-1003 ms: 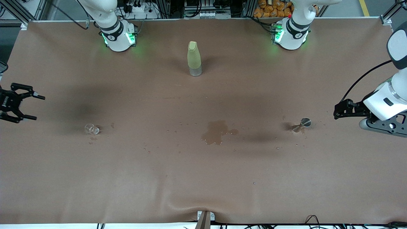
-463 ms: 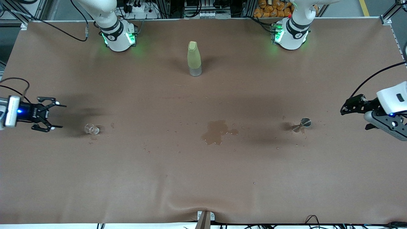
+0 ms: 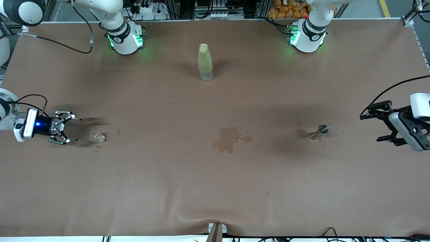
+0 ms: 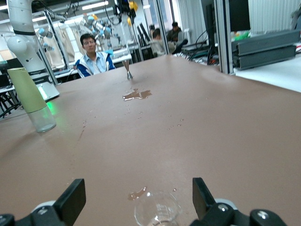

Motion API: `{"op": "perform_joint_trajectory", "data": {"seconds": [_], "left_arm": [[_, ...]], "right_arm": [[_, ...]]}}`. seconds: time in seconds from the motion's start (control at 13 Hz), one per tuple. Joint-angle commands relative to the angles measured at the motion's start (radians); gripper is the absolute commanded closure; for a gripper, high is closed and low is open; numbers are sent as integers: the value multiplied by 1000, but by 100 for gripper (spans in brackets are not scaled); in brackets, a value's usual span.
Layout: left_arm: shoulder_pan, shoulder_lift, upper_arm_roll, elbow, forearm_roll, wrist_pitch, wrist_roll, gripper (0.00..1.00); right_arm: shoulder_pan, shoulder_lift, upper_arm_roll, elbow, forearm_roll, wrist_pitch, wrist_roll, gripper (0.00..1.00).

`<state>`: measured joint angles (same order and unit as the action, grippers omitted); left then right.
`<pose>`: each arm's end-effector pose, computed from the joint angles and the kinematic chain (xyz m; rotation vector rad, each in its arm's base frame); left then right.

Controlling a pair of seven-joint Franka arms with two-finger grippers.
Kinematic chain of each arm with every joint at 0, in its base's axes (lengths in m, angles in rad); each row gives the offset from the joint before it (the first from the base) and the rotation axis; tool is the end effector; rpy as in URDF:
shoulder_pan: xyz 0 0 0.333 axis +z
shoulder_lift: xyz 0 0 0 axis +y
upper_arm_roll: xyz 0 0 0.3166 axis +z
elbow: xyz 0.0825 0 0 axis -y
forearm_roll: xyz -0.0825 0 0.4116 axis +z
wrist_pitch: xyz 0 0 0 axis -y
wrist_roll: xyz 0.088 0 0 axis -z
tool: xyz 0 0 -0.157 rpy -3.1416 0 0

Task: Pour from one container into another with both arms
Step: 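Close the right gripper on the glass cup while the left gripper grasps the jigger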

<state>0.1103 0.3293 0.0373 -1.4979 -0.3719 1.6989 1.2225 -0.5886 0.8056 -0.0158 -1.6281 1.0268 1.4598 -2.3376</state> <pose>0.6699 0.0441 0.4234 2.4393 -1.3393 0.1766 0.5709 -0.2213 0.1231 -1.5774 -1.1667 -1.0100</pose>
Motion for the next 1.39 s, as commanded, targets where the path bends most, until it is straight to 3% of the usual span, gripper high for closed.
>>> {"op": "perform_joint_trajectory", "data": {"seconds": [0.0,0.39,0.85,1.31], "left_arm": [[48,57,-5,10,-108,-44,270,0],[101,180,-5,8,-258,-47,834,0],[160,345,-7,-13,-396,-97,1202,0],[172,428,-7,-90,-459,-96,1273,0]], "right_arm": [[-20,174,20,141,80,-73,-75,0],[-19,270,23,182,111,-79,-94,0],[-10,303,60,177,133,-81,-103,0],[-19,303,57,175,121,-99,-155,4]]}}
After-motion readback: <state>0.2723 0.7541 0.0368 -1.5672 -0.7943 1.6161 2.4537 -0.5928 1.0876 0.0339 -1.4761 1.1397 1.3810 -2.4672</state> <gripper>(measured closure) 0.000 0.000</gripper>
